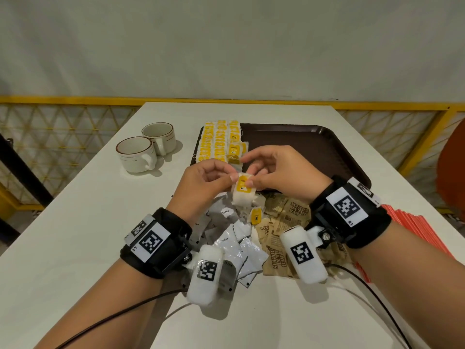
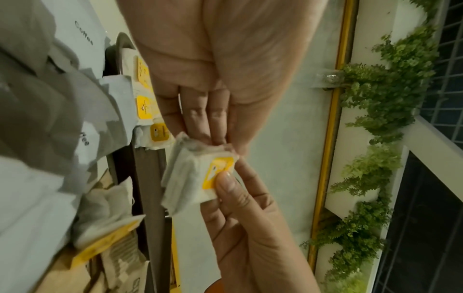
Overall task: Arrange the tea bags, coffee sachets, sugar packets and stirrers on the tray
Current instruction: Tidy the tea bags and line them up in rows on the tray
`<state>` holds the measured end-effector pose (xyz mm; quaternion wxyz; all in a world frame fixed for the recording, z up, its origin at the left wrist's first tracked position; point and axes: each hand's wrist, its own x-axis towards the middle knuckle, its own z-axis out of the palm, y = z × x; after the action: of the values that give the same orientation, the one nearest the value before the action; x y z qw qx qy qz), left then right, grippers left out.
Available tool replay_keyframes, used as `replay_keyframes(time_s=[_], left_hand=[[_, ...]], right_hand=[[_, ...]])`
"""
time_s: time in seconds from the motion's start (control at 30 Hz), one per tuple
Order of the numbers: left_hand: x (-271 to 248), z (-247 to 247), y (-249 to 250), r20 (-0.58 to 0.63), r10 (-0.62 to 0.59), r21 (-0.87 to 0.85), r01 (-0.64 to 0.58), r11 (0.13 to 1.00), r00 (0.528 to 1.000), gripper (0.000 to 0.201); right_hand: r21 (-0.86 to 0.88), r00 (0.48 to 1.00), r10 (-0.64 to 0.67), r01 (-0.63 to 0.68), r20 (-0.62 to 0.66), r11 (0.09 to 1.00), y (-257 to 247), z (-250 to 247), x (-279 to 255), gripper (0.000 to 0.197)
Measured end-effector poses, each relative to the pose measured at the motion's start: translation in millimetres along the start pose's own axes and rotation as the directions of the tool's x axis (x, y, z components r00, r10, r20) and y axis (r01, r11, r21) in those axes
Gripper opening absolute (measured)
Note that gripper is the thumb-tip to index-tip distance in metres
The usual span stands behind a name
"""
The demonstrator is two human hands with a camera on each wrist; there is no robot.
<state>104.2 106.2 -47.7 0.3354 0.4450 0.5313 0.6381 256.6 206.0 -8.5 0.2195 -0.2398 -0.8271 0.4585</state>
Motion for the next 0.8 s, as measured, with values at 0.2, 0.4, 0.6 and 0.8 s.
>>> replay_keyframes(time_s=[0.2, 0.4, 0.6, 0.8], left_hand=[[0.5, -7.6, 1.4, 0.041, -0.036, 0.118, 0.031, 0.993, 0.999, 0.025], [7.6, -29.8, -0.2, -0.027, -0.090, 0.165, 0.093, 0.982, 0.996, 0.024], [10.4, -33.5, -2.7, -0.067, -0.090, 0.154, 0.100, 0.983, 0.994, 0.021], [10.8, -35.0, -3.5, -0.081, -0.078, 0.166, 0.090, 0.982, 0.994, 0.019]], right_hand=[[0.059, 0.993, 0.108, -0.111, 0.049, 0.992, 10.0, -12.1, 10.3, 0.026], [-0.588, 0.935, 0.222, -0.018, 0.277, 0.809, 21.9, -15.0, 20.5, 0.044], [-0.719, 0.869, 0.270, 0.131, 0.415, 0.682, 16.4, -1.3, 30.5, 0.049], [-0.803, 0.873, 0.328, 0.113, 0.362, 0.585, 16.7, 0.3, 35.1, 0.038]])
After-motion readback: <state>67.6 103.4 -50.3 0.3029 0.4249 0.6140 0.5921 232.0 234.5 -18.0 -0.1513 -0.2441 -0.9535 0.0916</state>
